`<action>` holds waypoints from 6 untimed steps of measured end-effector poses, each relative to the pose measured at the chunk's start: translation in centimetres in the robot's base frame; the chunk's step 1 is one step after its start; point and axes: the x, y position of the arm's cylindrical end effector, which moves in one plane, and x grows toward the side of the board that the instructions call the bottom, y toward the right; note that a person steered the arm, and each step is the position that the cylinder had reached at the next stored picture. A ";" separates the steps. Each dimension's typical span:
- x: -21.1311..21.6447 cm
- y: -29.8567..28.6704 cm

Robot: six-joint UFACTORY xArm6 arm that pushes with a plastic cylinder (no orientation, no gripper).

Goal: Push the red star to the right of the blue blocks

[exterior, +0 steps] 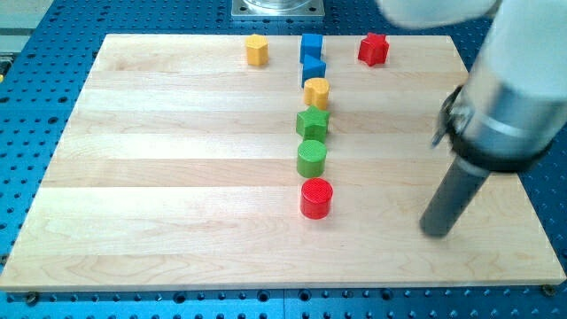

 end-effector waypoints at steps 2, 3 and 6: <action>-16.6 6.3; -25.3 6.3; -32.2 -5.1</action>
